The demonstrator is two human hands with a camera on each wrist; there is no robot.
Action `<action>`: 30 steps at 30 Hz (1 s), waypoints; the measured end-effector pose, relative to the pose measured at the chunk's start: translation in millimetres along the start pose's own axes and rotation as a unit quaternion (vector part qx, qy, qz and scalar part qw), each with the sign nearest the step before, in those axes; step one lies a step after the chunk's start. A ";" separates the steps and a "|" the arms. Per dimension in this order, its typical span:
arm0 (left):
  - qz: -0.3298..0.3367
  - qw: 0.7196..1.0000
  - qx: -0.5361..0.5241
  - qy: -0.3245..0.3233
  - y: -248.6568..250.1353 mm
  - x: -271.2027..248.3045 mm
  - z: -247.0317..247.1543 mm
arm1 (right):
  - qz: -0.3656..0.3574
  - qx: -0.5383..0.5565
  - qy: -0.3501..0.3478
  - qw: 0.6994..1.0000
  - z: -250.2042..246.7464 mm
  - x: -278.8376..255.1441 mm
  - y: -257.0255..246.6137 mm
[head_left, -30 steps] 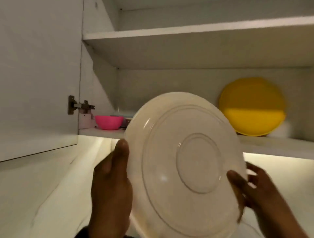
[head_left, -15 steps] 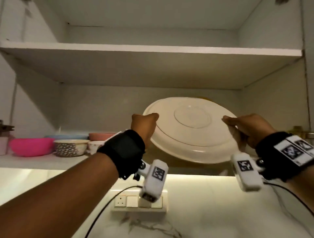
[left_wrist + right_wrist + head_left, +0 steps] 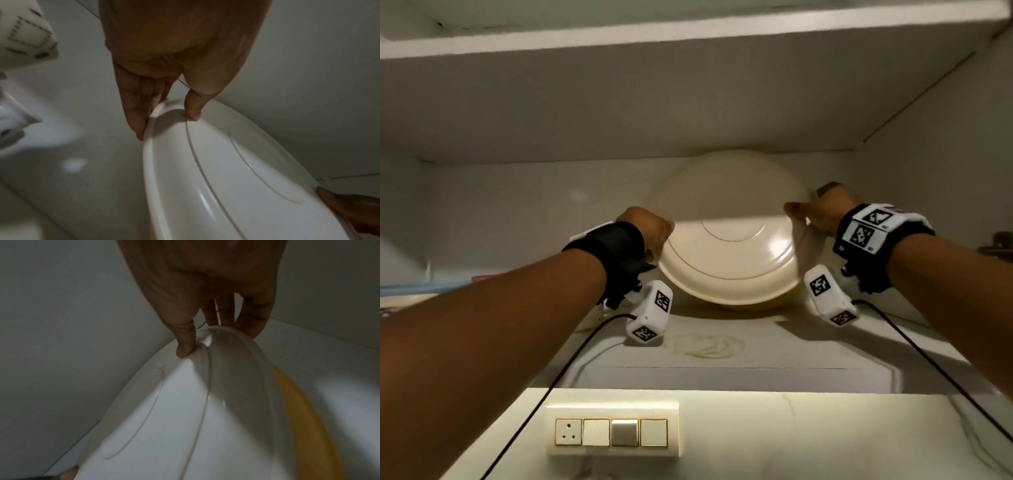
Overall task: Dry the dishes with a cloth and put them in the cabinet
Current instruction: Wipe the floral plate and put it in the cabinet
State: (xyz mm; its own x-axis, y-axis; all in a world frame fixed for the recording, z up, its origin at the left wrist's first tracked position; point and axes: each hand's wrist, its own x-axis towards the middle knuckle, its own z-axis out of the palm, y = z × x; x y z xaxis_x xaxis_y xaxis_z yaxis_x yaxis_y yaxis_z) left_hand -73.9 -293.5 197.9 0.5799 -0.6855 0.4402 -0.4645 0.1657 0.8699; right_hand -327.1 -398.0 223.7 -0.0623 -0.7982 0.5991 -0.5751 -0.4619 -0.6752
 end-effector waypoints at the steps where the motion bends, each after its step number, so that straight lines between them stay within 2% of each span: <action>1: -0.001 1.000 0.008 -0.002 -1.4 4.8 8.0 | 0.002 -0.019 -0.003 1.000 4.2 9.7 5.2; 4: -0.017 0.999 0.023 -0.015 -2.8 13.3 19.8 | 0.005 -0.056 -0.012 0.998 14.0 29.1 13.9; 11: -0.014 0.996 0.092 -0.008 -7.4 31.1 31.9 | 0.009 -0.052 -0.005 0.999 32.5 56.0 32.7; 19: -0.024 0.995 0.083 -0.040 -13.2 34.5 40.6 | 0.036 -0.065 -0.026 0.997 34.5 63.8 49.1; 30: 0.002 0.996 0.086 -0.037 -14.8 37.9 45.0 | 0.042 -0.072 -0.027 0.996 28.6 64.0 56.2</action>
State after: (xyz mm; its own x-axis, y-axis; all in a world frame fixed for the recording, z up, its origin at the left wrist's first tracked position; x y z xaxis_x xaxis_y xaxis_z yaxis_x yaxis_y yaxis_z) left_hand -75.1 -353.9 191.6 0.5301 -0.7360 0.4211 -0.5783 0.0494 0.8143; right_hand -340.1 -486.1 211.9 -0.0731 -0.8537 0.5156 -0.6809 -0.3350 -0.6513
